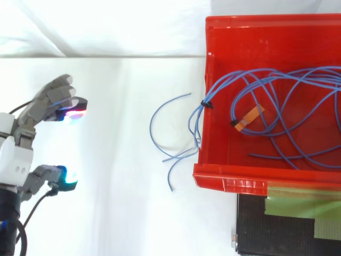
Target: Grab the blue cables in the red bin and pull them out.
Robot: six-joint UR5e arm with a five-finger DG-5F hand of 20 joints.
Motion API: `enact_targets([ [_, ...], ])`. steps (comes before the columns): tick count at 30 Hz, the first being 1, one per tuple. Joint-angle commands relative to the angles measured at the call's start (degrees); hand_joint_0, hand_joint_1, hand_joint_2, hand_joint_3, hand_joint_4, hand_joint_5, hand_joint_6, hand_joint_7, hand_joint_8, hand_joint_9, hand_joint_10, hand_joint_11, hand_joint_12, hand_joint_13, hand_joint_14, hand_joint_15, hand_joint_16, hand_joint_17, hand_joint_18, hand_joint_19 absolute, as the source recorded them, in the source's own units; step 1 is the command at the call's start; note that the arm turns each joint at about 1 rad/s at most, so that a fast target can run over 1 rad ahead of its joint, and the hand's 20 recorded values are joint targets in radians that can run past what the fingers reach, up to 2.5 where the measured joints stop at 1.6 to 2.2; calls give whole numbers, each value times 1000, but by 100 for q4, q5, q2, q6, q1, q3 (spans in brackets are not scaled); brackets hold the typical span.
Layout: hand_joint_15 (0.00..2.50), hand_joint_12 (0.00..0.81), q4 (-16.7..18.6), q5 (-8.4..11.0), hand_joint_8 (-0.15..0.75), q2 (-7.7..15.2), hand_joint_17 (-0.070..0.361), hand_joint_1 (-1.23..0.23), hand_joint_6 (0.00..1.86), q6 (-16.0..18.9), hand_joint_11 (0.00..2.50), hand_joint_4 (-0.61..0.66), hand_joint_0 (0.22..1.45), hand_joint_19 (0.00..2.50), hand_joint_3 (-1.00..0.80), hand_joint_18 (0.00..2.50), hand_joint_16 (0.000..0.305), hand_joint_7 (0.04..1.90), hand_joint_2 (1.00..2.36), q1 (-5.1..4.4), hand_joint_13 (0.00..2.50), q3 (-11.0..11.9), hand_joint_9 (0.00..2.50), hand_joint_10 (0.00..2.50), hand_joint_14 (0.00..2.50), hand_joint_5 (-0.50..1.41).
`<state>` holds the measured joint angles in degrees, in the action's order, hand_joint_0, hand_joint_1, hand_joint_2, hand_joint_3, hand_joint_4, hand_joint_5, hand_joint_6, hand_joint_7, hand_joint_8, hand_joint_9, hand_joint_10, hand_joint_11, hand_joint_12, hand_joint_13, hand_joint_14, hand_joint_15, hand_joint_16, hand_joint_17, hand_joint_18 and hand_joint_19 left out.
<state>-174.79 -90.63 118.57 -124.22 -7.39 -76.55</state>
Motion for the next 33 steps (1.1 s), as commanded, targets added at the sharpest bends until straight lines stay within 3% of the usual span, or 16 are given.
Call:
enact_targets([
  [1, 299, 329, 252, -7, 218, 0, 103, -988, 12, 140, 484, 73, 725, 545, -1000, 388, 46, 551, 1000, 1, 376, 0, 585, 18, 12, 595],
  [5, 301, 327, 437, -7, 218, 17, 103, -987, 11, 219, 476, 74, 725, 545, -1000, 388, 46, 547, 1000, 10, 373, 0, 585, 20, 14, 596],
  [7, 306, 328, 445, -16, 218, 140, 103, -980, 12, 237, 486, 83, 724, 544, -1000, 388, 46, 546, 1000, 10, 374, 0, 585, 18, 12, 593],
  [11, 307, 330, 639, -253, 218, 457, 103, -974, 12, 474, 488, 85, 722, 544, -1000, 389, 46, 544, 1000, 62, 378, 0, 586, 18, 13, 591],
  [14, 303, 331, 700, -456, 220, 457, 104, -971, 12, 544, 487, 85, 721, 552, -1000, 390, 46, 544, 1000, 62, 378, 17, 586, 18, 12, 592],
  [17, 303, 330, 340, -482, 221, 457, 103, -970, 12, 544, 485, 84, 722, 544, -1000, 390, 46, 544, 1000, 124, 377, 299, 586, 18, 12, 591],
  [19, 303, 330, 50, -491, 220, 457, 103, -970, 12, 544, 485, 89, 722, 544, -1000, 390, 46, 544, 1000, 141, 378, 387, 586, 18, 12, 591],
  [25, 303, 330, -319, -526, 219, 457, 103, -969, 12, 544, 485, 83, 724, 545, -1000, 389, 46, 543, 1000, 194, 380, 598, 586, 20, 14, 591],
  [31, 303, 329, -1260, -614, 219, 457, 103, -970, 12, 702, 494, 81, 723, 545, -1000, 389, 46, 548, 1000, 247, 380, 1002, 585, 20, 12, 591],
  [33, 303, 330, -1312, -631, 220, 457, 103, -970, 12, 702, 486, 82, 723, 545, -1000, 389, 46, 548, 1000, 264, 380, 1037, 588, 18, 12, 591],
])
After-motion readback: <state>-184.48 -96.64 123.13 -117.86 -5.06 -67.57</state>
